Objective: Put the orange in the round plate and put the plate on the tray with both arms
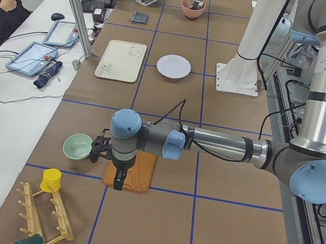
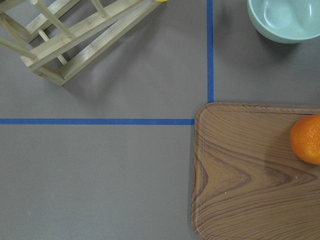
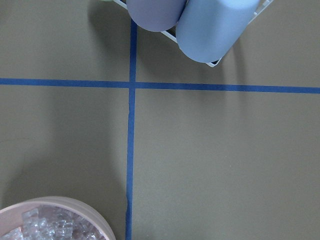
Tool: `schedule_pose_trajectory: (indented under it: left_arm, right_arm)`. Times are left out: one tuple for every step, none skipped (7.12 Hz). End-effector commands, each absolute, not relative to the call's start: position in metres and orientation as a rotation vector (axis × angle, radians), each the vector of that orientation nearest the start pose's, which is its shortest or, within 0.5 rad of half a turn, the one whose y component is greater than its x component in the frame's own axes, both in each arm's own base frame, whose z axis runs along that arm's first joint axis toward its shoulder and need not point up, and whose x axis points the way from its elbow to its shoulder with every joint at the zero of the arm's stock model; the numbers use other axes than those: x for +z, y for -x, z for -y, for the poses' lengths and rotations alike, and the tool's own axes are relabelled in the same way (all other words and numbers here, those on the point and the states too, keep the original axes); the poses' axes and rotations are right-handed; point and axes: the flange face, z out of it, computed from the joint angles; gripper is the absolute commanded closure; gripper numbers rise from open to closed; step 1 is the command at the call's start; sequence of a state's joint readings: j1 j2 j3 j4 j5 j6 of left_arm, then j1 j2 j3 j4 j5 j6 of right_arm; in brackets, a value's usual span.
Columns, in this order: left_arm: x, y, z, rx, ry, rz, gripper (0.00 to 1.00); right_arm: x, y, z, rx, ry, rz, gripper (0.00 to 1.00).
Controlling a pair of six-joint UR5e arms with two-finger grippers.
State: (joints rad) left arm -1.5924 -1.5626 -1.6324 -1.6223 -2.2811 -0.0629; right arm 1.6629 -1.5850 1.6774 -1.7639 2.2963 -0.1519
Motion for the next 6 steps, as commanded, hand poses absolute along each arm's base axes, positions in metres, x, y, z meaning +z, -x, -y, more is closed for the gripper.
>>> schedule_pose_trajectory:
  left_arm:
    - [0.6342, 0.0789, 0.4922, -0.046, -0.079, -0.711, 0.01]
    - [0.6356, 0.0789, 0.4922, -0.046, -0.078, -0.711, 0.01]
    - [0.6363, 0.0789, 0.4921, -0.047, -0.076, -0.711, 0.01]
    - [0.6357, 0.0791, 0.4922, -0.044, -0.079, -0.710, 0.01]
    - [0.6357, 0.0791, 0.4922, -0.044, -0.079, -0.710, 0.01]
    - [0.6343, 0.0791, 0.4929, -0.043, -0.080, -0.710, 0.01]
  right_arm:
    - [0.6361, -0.1096, 0.4670, -0.021, 0.009, 0.734, 0.00]
    - [0.6376, -0.1096, 0.4668, -0.020, 0.012, 0.735, 0.00]
    - [0.6369, -0.1096, 0.4663, -0.021, 0.011, 0.735, 0.00]
    - [0.6356, -0.1091, 0.4665, -0.021, 0.007, 0.740, 0.00]
    - [0.6347, -0.1090, 0.4673, -0.022, 0.005, 0.743, 0.00]
    - [0.6331, -0.1089, 0.4681, -0.023, 0.002, 0.744, 0.00]
